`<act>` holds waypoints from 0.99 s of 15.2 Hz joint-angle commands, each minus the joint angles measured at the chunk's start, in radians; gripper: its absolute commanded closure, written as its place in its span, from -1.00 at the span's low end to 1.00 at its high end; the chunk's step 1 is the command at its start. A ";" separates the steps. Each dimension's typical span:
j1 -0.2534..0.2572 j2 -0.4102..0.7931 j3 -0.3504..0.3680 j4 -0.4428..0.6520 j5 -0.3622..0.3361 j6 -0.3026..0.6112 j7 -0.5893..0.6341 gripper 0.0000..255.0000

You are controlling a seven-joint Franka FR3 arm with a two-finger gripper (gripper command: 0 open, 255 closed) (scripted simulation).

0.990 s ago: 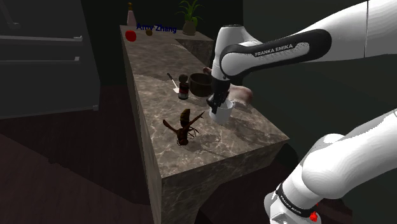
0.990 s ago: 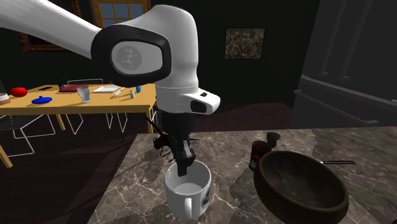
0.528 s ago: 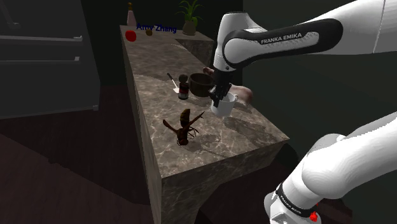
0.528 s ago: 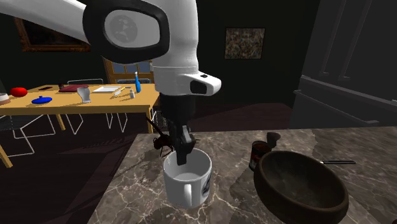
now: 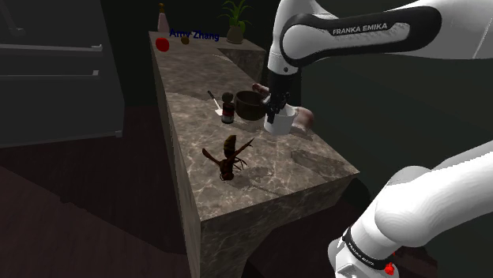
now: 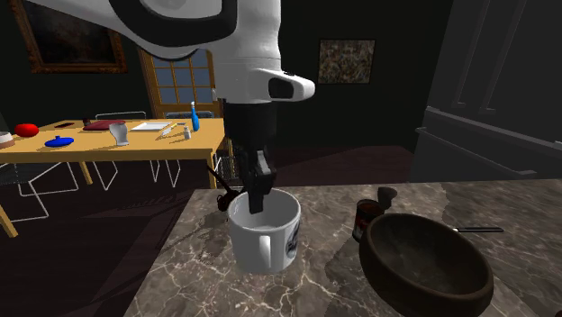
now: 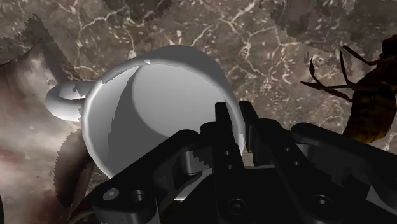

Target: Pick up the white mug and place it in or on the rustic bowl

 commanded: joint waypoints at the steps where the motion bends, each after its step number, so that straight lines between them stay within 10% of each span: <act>1: -0.001 -0.004 -0.002 0.026 0.000 -0.030 -0.003 1.00; 15: -0.003 0.002 -0.004 0.212 -0.001 -0.211 -0.009 1.00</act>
